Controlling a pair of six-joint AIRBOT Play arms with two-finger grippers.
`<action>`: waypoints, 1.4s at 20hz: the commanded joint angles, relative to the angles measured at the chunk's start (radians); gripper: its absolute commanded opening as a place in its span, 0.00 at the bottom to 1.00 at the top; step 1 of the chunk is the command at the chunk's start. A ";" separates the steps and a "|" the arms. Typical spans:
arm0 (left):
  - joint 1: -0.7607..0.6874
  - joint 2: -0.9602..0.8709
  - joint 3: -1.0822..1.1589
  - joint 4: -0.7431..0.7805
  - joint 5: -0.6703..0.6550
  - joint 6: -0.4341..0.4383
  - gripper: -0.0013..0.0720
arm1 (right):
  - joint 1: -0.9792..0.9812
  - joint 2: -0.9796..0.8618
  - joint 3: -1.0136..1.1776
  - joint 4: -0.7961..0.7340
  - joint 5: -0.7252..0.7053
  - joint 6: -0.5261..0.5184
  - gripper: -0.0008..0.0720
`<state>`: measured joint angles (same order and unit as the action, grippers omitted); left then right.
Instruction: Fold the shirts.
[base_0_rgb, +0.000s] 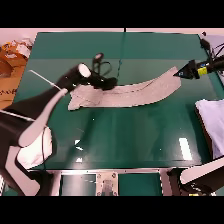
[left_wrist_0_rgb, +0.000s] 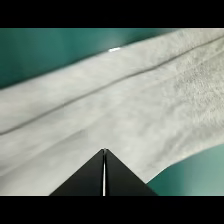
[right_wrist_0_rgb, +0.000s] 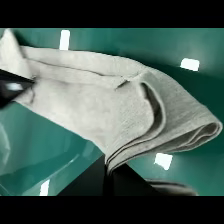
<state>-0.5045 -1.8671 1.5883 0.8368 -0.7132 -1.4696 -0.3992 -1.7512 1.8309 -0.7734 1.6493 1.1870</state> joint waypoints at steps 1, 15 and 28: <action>-0.150 -0.107 0.001 -0.209 0.194 0.039 0.05 | 0.047 0.136 0.003 0.048 0.027 0.026 0.02; 0.033 -0.136 0.303 0.018 -0.499 0.033 0.05 | 0.180 0.184 0.006 0.192 -0.002 0.049 0.02; 0.504 0.081 0.521 0.421 -0.851 0.039 0.05 | 0.990 -0.085 -0.054 0.188 -0.911 0.141 0.03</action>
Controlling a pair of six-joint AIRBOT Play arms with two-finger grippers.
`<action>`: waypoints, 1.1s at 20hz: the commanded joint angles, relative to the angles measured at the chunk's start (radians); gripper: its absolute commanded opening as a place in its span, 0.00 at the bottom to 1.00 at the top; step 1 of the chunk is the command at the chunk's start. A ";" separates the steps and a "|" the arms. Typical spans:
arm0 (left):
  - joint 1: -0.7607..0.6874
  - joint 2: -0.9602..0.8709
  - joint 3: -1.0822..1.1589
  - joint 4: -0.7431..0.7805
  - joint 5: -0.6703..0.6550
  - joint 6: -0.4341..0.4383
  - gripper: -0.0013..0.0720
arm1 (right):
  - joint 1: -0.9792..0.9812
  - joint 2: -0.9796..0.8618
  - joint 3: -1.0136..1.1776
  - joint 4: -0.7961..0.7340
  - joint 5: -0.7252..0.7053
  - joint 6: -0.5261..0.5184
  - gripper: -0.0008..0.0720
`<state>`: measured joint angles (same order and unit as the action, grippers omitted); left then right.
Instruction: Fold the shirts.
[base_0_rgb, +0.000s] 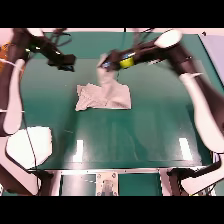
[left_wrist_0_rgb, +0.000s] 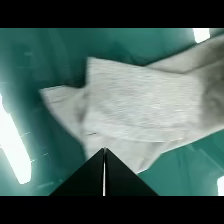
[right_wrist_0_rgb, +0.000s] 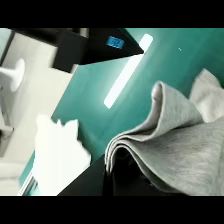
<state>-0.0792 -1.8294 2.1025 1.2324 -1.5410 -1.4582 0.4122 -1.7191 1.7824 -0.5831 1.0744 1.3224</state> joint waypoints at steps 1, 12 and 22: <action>0.097 0.051 0.007 0.025 -0.024 0.027 0.05 | 0.228 -0.181 -0.005 0.011 -0.451 0.006 0.04; 0.140 0.057 0.007 0.018 -0.039 0.071 0.05 | -0.015 -0.216 0.005 0.095 -0.220 0.029 0.02; 0.140 0.056 0.005 0.019 -0.038 0.071 0.05 | -0.322 -0.039 -0.314 -0.490 0.032 0.357 0.76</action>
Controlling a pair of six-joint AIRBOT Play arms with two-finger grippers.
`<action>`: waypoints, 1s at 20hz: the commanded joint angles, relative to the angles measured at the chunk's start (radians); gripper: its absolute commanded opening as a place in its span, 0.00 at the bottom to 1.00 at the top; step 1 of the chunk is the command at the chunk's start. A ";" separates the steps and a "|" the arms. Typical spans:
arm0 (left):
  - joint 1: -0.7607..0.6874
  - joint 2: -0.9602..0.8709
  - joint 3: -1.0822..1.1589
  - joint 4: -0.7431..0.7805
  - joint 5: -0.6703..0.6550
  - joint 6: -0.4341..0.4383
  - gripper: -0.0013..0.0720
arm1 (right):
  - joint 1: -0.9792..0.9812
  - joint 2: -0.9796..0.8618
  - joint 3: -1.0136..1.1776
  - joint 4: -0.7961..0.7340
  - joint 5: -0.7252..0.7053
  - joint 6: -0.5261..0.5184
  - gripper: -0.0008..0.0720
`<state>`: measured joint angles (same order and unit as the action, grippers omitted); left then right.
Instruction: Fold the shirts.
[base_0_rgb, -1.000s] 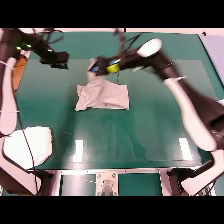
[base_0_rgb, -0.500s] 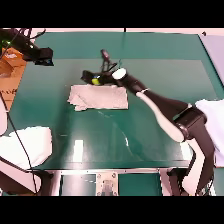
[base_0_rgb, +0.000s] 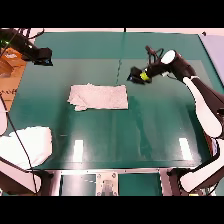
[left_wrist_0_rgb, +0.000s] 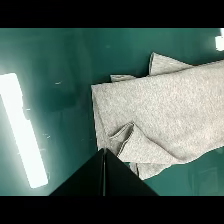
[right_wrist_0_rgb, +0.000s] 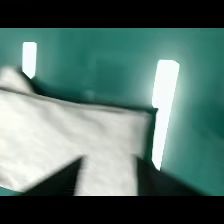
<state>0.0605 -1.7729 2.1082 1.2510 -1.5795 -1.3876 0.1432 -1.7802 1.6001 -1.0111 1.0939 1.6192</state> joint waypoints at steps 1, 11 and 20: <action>0.000 0.000 0.000 0.000 0.001 0.000 0.05 | -0.053 0.018 -0.180 -0.015 -0.023 0.029 0.76; 0.000 0.000 0.000 -0.001 0.008 -0.011 0.05 | 0.092 -0.064 -0.208 0.485 -0.123 -0.277 0.04; 0.000 0.000 0.000 -0.001 0.007 -0.019 0.05 | -0.227 0.146 0.168 0.461 -0.002 -0.139 0.02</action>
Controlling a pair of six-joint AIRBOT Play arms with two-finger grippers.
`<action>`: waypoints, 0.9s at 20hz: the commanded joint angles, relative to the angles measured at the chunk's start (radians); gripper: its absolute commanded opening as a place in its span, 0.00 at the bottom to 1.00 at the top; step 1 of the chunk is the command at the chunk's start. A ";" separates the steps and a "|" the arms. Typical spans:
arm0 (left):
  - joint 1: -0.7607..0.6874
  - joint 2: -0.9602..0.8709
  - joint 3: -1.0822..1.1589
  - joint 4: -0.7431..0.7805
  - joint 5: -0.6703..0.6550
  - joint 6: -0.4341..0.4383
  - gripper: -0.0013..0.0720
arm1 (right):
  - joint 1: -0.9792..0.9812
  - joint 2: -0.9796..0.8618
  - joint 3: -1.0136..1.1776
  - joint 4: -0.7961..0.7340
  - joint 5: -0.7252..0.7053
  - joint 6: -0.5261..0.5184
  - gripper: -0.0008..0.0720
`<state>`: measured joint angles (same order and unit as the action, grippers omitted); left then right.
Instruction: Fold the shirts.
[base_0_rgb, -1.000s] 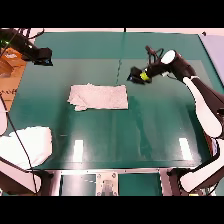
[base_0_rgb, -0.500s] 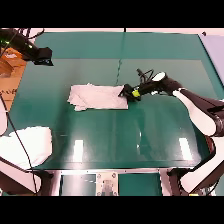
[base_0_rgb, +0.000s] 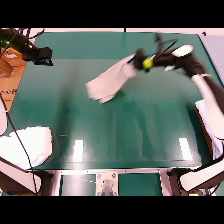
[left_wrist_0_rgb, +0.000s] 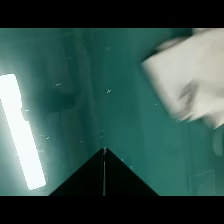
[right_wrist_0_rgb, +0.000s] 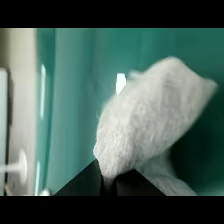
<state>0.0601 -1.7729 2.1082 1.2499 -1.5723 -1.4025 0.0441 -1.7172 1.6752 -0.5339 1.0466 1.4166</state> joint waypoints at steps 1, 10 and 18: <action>0.000 0.000 0.000 0.000 -0.001 -0.004 0.05 | -0.195 0.121 0.101 -0.026 0.055 0.085 0.02; 0.000 0.000 0.000 0.000 -0.002 -0.011 0.05 | -0.819 0.347 0.097 -0.344 0.189 0.385 0.02; 0.000 0.000 0.000 0.000 -0.001 -0.011 0.05 | -1.088 0.655 -0.272 -0.707 0.340 0.652 0.02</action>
<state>0.0605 -1.7729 2.1082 1.2495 -1.5730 -1.4132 -0.9527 -1.1732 1.5417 -1.0946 1.3376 1.9785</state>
